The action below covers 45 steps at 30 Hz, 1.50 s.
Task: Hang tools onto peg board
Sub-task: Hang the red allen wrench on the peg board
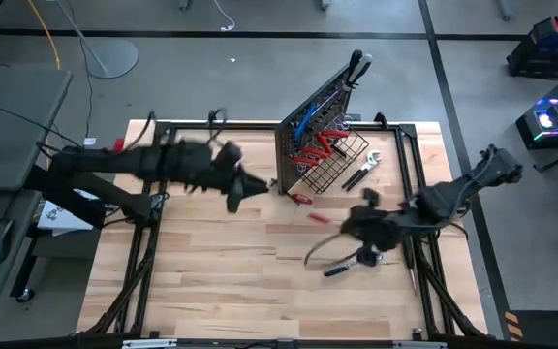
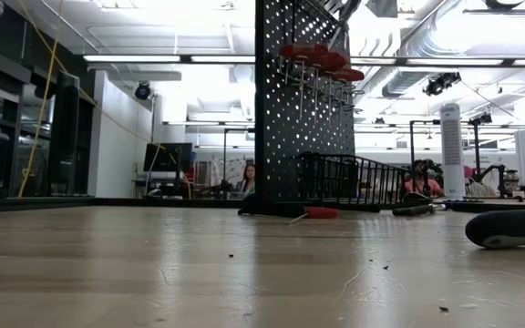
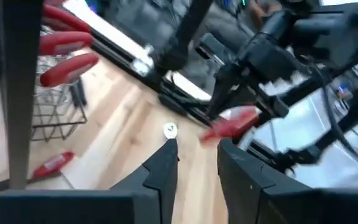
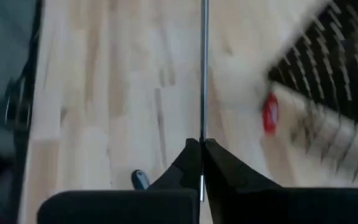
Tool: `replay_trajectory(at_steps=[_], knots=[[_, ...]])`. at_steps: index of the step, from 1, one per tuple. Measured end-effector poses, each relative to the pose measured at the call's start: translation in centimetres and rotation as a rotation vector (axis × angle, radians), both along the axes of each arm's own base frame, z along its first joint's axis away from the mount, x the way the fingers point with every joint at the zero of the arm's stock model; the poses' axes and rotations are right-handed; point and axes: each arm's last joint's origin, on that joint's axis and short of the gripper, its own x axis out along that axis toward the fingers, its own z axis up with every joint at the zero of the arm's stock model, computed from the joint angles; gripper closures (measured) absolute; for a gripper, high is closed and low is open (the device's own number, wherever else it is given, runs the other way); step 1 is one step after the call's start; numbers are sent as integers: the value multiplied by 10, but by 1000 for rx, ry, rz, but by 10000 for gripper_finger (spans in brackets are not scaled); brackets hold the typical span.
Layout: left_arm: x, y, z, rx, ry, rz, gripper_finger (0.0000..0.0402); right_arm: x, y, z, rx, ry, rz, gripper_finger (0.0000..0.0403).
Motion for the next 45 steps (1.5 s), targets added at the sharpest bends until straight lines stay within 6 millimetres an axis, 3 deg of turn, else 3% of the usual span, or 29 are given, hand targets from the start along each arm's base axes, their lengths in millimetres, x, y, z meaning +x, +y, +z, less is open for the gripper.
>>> replay_trajectory(at_steps=[3,6,10,12,15,17,19,22,26,30,38,45], knots=[[-10,-22,-39,-36,-54,76,310,-28,-4,-17,123,-87,-211,403],[-15,-38,-87,-150,-204,132,315,-49,-11,-30,226,-309,-444,403],[-23,-39,-137,-298,-469,236,316,-63,-30,-42,227,-653,-703,403],[-23,-35,-150,-315,-528,267,316,-68,-42,-48,181,-750,-800,403],[-16,-33,-140,-286,-596,243,316,-75,-62,-56,171,-843,-919,403],[-6,-35,-132,-194,-551,196,316,-75,-68,-65,209,-829,-888,403],[6,-36,-119,-71,-471,149,316,-71,-68,-68,259,-795,-729,403],[23,-37,-85,106,-380,116,316,-63,-69,-67,320,-849,-507,403],[44,-37,-44,383,-311,64,307,-53,-74,-55,317,-928,-301,403],[64,-30,-6,457,-365,113,276,-46,-78,-29,282,-965,-133,403],[117,-22,13,447,-421,95,204,-26,-84,16,158,-990,160,403],[124,-24,24,458,-460,65,189,-11,-86,21,134,-929,264,403]])
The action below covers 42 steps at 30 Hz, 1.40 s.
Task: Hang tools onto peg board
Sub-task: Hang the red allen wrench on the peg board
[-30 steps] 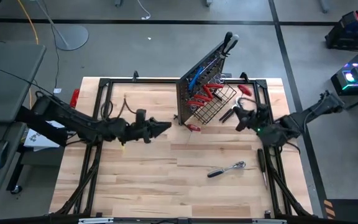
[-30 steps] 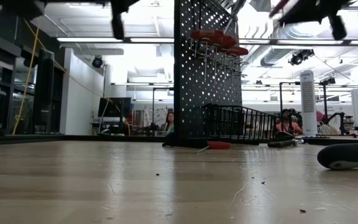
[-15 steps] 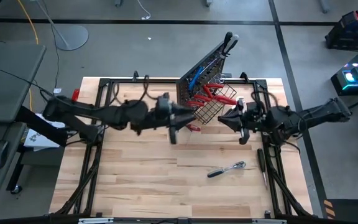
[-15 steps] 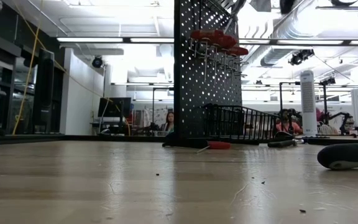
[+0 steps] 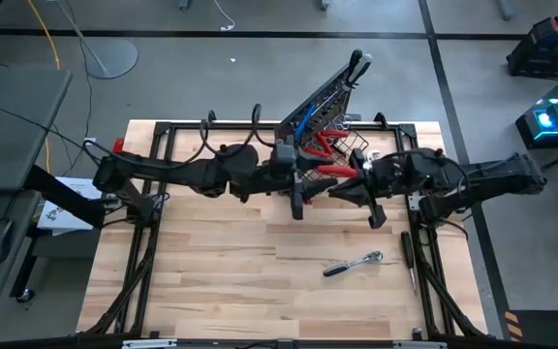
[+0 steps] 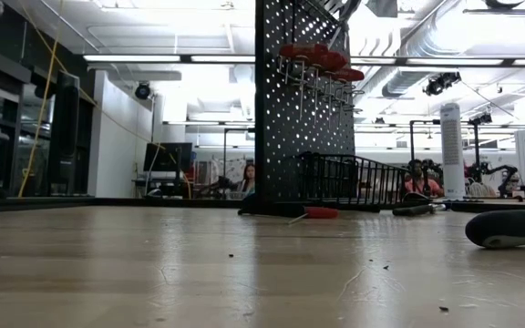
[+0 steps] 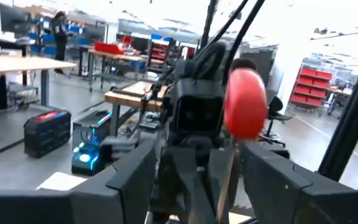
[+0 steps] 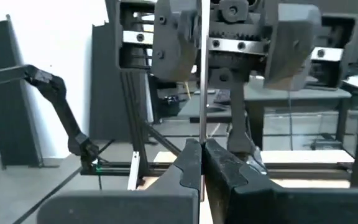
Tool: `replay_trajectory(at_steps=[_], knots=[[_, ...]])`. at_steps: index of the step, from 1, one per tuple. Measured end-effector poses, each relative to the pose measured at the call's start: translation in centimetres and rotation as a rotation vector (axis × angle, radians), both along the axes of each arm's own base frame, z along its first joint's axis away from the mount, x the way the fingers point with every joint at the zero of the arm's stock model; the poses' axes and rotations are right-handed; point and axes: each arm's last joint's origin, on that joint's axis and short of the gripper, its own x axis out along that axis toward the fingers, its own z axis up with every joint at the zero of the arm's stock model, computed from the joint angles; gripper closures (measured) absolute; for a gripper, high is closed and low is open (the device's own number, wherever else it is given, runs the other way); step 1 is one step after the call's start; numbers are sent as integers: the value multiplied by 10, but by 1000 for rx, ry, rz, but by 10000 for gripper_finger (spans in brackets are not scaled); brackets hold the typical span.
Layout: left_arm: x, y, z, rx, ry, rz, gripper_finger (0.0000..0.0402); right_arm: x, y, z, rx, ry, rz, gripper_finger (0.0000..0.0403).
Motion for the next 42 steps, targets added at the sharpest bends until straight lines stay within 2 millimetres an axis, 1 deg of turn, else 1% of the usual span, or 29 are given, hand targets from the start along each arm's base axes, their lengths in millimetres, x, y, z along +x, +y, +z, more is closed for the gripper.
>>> replay_trajectory(at_steps=[4,6,9,12,13,14,17,19,22,25,29,31,33,35,39,42], knots=[[-2,-1,4,41,-14,-15,194,8,0,-3,-2,17,14,403],[-2,-2,3,43,-11,-27,214,10,0,-4,-2,16,13,403],[-2,-3,2,48,2,-65,279,15,0,-5,15,5,13,403],[-1,-4,1,45,10,-99,366,21,-1,-7,25,3,10,403],[-2,-3,1,45,14,-102,383,22,-2,-8,25,3,10,403],[-2,-2,1,46,14,-105,389,23,-2,-8,34,1,8,403],[-4,4,3,62,24,-109,397,27,-6,-9,53,0,-8,403],[-6,9,3,58,41,-146,399,27,-6,-9,51,2,-26,402],[-14,16,4,58,108,-180,400,27,-8,-11,55,16,-86,392],[-26,21,4,84,198,-203,401,23,-8,-6,60,42,-154,358],[-38,24,6,155,265,-220,401,21,-4,-10,37,215,-254,288],[-40,25,4,192,298,-216,401,17,-2,-1,60,233,-288,256],[-39,28,0,197,319,-204,401,12,0,14,110,188,-305,229],[-36,30,-7,198,331,-197,401,8,2,26,132,154,-299,211],[-30,35,-21,183,299,-159,401,5,6,42,118,112,-280,200],[-23,35,-29,181,309,-83,401,2,5,45,92,143,-283,199]])
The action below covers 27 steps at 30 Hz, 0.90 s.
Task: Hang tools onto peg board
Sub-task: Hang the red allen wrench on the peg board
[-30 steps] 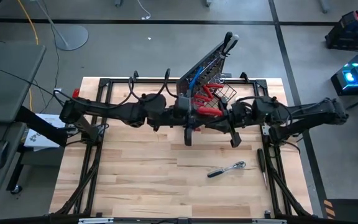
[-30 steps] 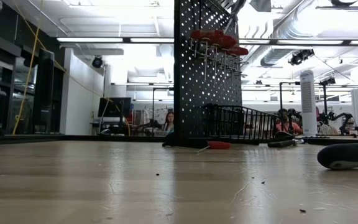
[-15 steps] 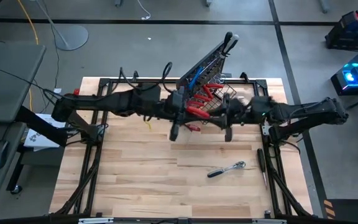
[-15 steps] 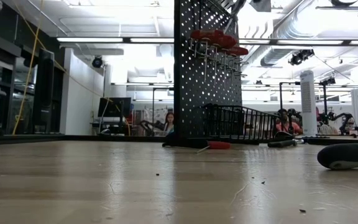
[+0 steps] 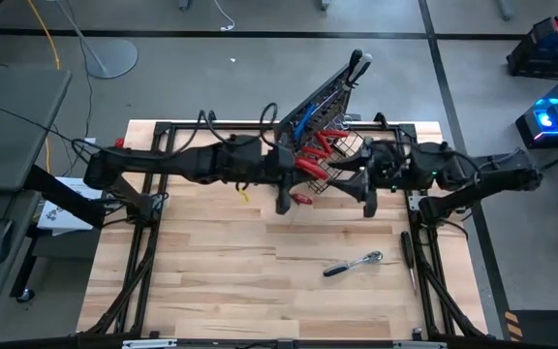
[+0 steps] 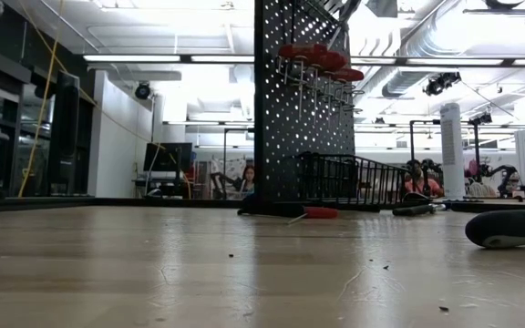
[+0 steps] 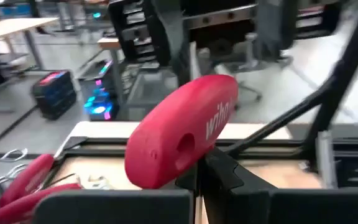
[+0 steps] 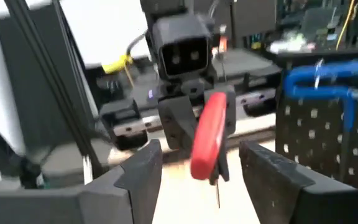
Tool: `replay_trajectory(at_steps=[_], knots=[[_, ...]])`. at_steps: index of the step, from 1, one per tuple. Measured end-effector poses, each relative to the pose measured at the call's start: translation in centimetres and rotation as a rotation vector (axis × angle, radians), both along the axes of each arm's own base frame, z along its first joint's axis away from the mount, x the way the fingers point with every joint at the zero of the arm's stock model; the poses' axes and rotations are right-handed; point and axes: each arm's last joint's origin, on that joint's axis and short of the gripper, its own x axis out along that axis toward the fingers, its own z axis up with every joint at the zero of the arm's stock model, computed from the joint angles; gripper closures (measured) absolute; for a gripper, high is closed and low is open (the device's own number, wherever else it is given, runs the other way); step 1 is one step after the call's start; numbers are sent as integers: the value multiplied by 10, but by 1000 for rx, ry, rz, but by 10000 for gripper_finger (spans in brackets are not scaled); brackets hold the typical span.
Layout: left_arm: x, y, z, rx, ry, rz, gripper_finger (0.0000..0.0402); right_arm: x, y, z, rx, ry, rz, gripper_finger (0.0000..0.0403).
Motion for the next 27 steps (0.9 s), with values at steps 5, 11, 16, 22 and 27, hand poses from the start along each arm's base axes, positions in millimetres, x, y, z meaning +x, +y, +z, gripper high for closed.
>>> replay_trajectory(at_steps=[5,11,16,22,27], knots=[[12,-2,-16,21,48,70,402,-5,-4,6,-42,84,41,199],[28,-9,-14,66,34,130,402,-10,-14,6,-114,197,28,199],[45,-11,-16,87,31,143,401,-11,-20,7,-133,210,42,199],[54,-11,-22,97,44,168,401,-11,-22,1,-114,270,56,199],[53,-7,-18,118,30,175,401,-10,-22,-1,-121,289,30,199]])
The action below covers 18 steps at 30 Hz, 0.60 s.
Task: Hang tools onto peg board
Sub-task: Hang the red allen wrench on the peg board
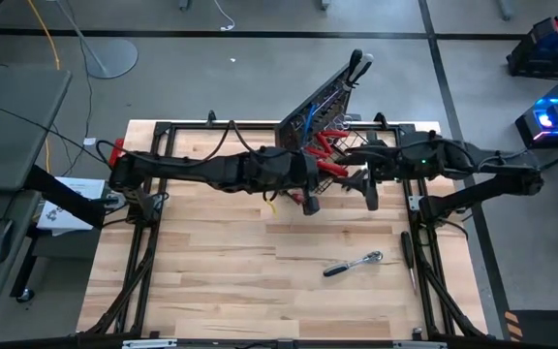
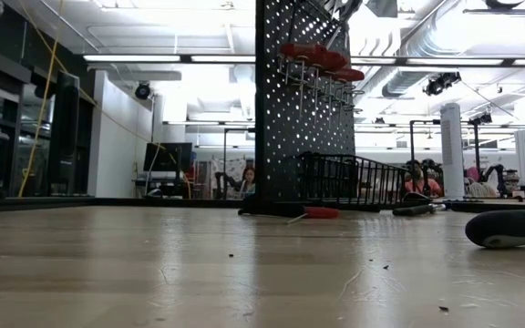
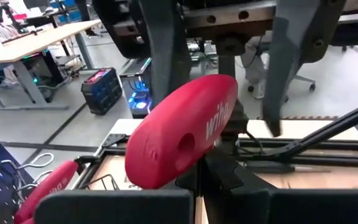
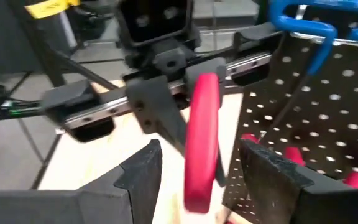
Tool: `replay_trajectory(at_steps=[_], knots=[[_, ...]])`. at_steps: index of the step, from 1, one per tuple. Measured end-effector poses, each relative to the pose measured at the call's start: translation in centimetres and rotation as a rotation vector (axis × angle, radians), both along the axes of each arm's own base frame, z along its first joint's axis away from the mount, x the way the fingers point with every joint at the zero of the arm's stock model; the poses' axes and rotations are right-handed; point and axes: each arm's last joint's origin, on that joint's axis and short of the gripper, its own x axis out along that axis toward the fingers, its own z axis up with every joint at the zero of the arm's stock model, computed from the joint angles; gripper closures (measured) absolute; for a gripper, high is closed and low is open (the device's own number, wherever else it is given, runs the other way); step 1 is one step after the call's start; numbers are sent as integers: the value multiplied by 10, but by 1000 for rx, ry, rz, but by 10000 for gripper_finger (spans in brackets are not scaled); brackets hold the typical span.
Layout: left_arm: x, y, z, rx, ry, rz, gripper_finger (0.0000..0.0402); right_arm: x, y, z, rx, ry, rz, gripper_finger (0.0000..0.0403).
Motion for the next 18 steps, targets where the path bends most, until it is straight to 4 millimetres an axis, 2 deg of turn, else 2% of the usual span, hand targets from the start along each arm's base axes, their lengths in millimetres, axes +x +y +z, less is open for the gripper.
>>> replay_trajectory(at_steps=[8,11,15,18], knots=[[1,1,-1,7,2,-7,401,19,0,-5,10,-7,-49,205],[0,1,-3,24,31,-10,401,25,1,-8,19,0,-50,253],[-1,1,-6,23,71,-12,401,27,1,-10,9,10,-75,362],[-3,0,-4,13,73,-51,400,23,2,-7,26,-12,-110,362]])
